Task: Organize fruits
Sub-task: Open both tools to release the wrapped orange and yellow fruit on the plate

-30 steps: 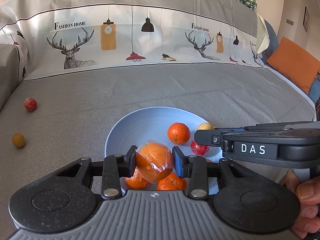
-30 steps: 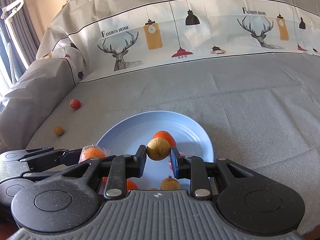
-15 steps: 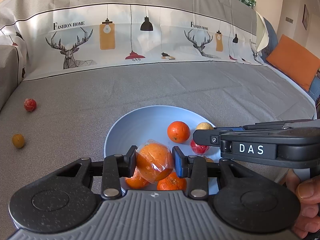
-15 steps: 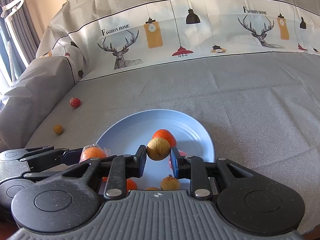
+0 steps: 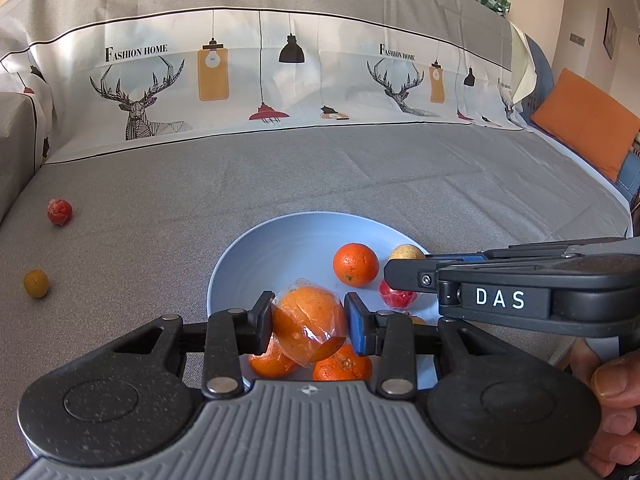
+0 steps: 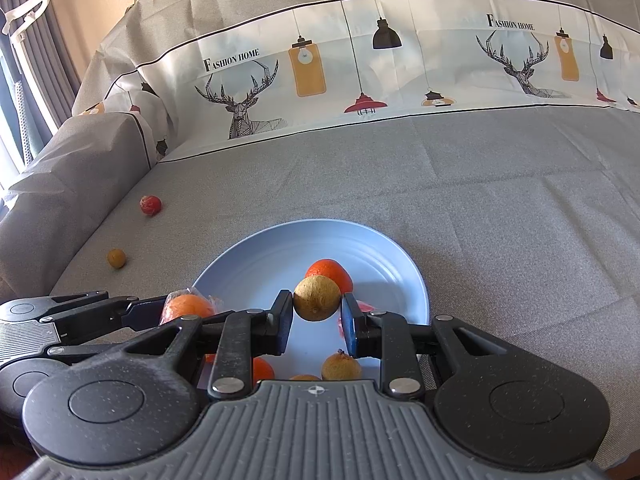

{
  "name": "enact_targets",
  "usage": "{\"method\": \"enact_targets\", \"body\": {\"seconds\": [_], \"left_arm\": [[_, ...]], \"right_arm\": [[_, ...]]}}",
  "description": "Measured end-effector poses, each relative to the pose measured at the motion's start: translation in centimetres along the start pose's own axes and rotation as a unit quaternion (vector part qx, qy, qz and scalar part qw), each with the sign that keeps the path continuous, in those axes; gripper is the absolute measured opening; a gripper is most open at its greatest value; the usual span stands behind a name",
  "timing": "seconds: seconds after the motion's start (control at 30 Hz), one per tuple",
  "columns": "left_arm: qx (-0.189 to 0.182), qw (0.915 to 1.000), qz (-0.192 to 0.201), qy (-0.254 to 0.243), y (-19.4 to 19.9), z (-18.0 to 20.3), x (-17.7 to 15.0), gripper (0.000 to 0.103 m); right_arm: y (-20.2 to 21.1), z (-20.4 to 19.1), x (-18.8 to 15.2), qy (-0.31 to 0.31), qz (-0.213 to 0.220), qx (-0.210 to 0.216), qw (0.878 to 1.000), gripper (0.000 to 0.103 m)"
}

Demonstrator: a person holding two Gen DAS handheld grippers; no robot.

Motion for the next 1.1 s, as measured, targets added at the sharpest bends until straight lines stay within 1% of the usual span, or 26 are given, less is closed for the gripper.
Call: {"method": "enact_targets", "body": {"seconds": [0.53, 0.63, 0.7, 0.73, 0.77, 0.87, 0.93, 1.1], "left_arm": [[-0.001, 1.0, 0.0, 0.0, 0.0, 0.13, -0.01, 0.041], [-0.002, 1.0, -0.002, 0.001, -0.03, 0.18, 0.03, 0.043], [0.0, 1.0, -0.001, 0.002, -0.01, 0.05, 0.12, 0.052], [0.002, 1.0, 0.001, 0.004, 0.03, -0.01, 0.16, 0.053], [0.002, 1.0, 0.001, 0.005, 0.06, -0.07, 0.19, 0.053], [0.005, 1.0, 0.0, 0.007, 0.05, -0.23, 0.19, 0.053], [0.006, 1.0, 0.002, 0.007, 0.1, -0.31, 0.17, 0.053], [0.009, 0.9999, 0.007, 0.003, 0.4, -0.39, 0.25, 0.051]], "right_arm": [[-0.05, -0.05, -0.03, 0.0, 0.0, 0.0, 1.0, 0.027], [-0.04, -0.15, -0.05, -0.002, -0.002, 0.0, 1.0, 0.028], [-0.08, -0.16, 0.02, -0.006, -0.004, -0.003, 1.0, 0.037], [-0.06, -0.09, 0.07, -0.009, -0.004, -0.005, 1.0, 0.049], [-0.02, -0.02, 0.12, -0.011, -0.002, -0.007, 1.0, 0.053], [0.02, 0.1, 0.17, -0.015, -0.001, -0.007, 1.0, 0.055], [-0.01, 0.2, 0.15, -0.017, -0.001, -0.009, 1.0, 0.059], [0.03, 0.37, 0.17, -0.02, 0.0, -0.01, 1.0, 0.059]]}}
Point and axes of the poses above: each gripper's, at about its wrist camera, not at the fingertips, and y roughly against the way its jaws point, z to its right, x to its top, the point moved 7 cm from there along -y, roughly the way its jaws point, and after that the axes turned 6 degrees about -y, right-handed, at the moved point
